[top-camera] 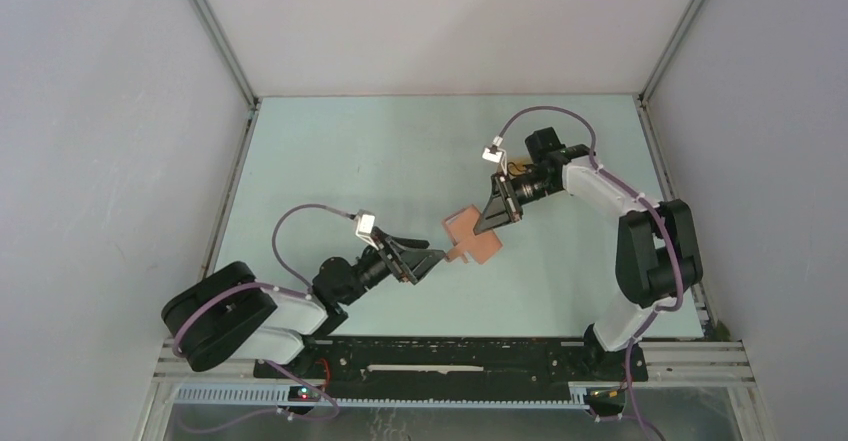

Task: Put the credit cards into the card holder
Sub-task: Close the card holder at the center of the board.

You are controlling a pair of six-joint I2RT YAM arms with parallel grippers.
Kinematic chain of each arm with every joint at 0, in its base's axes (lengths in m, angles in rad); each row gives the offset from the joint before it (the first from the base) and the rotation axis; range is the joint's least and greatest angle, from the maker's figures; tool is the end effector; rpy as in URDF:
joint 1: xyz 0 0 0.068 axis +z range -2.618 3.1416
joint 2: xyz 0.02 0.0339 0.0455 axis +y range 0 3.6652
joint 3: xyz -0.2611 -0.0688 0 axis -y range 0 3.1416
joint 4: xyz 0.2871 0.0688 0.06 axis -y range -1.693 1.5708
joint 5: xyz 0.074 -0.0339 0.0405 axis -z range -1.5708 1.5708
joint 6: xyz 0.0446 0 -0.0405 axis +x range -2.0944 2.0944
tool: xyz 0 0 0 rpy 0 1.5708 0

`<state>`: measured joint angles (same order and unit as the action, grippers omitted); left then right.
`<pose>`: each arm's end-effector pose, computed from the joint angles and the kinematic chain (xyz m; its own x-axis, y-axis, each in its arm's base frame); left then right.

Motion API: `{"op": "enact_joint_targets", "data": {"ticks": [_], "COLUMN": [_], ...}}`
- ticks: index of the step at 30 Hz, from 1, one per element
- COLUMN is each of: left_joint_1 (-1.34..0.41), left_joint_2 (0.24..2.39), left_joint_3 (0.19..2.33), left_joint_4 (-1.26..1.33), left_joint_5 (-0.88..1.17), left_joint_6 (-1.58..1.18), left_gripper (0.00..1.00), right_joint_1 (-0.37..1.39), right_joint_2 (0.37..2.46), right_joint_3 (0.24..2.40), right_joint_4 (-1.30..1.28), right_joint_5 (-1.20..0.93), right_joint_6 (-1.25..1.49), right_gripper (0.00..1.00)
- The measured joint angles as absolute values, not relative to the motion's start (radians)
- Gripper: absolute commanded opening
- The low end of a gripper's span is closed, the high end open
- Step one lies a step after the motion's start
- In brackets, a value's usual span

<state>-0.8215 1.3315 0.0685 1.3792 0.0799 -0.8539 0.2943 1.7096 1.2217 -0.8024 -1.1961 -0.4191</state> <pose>0.1472 -0.1635 0.1255 -0.5390 -0.5238 -0.6596 0.5745 0.3440 -0.7427 0.3352 0.1450 0.2037 -0.6965 -0.3667 -0.6168 -0.6964 0.1383 0.7042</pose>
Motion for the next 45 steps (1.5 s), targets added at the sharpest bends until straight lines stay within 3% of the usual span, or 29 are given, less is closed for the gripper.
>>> {"op": "enact_joint_targets", "data": {"ticks": [14, 27, 37, 45], "left_joint_1": [-0.854, -0.855, -0.841, -0.813], "left_joint_2": [1.347, 1.426, 1.413, 1.405], "left_joint_3": [0.188, 0.212, 0.203, 0.191], "left_joint_4": [1.378, 1.364, 1.356, 1.361], "left_joint_5": [0.191, 0.16, 0.164, 0.205], "left_joint_6": [-0.777, -0.806, -0.834, -0.838], "left_gripper": [0.98, 0.85, 0.99, 1.0], "right_joint_1": [0.321, 0.353, 0.34, 0.336], "right_joint_2": [1.633, 1.631, 1.618, 1.582], "right_joint_3": [1.222, 1.222, 1.222, 1.222], "right_joint_4": [-0.85, -0.865, -0.872, -0.873], "right_joint_5": [-1.251, -1.253, -1.258, -1.273], "right_joint_6": [-0.458, -0.487, -0.488, -0.492], "right_gripper": [0.0, 0.0, 0.0, 0.0]}}
